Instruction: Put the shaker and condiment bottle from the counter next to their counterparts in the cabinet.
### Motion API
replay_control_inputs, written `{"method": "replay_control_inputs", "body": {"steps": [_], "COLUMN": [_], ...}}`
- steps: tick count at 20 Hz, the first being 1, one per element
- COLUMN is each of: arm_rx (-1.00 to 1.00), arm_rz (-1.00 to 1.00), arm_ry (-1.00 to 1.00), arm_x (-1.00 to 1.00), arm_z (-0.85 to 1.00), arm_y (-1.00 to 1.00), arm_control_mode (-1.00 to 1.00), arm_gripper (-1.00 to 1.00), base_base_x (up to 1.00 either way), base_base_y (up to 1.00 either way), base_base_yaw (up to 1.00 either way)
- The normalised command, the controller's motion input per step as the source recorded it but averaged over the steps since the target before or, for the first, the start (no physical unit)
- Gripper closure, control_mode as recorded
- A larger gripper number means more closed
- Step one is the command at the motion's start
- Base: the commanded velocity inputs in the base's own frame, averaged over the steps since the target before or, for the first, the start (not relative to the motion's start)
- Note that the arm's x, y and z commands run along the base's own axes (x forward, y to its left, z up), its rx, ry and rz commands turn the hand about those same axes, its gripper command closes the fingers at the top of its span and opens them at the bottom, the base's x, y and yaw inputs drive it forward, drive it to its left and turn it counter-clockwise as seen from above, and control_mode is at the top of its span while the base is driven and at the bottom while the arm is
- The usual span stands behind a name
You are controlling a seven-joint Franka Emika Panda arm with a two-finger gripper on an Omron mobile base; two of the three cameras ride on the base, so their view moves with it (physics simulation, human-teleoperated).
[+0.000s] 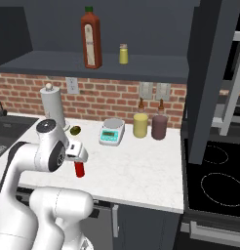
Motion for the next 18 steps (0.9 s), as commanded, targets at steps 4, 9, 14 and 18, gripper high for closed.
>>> {"method": "replay_control_inputs", "body": {"steps": [4,9,14,18], "arm_rx": [0.04,0.00,0.00,0.00], "arm_rz": [0.00,0.00,0.00,0.00], "arm_ry": [0.00,-0.02,-0.06,-0.03], "arm_x": [0.00,0.02,0.35,0.44], "arm_z": [-0.07,-0.22,-0.33,-0.31], "arm_y": [0.00,0.00,-0.07,-0.03], "arm_control_mode": [-1.00,-1.00,-1.00,-1.00], "arm_gripper": [-1.00,-1.00,-1.00,-1.00], "base_base_x": [0.00,0.00,0.00,0.00], "base_base_y": [0.00,0.00,0.00,0.00], "base_base_yaw": [0.00,0.00,0.00,0.00]}}
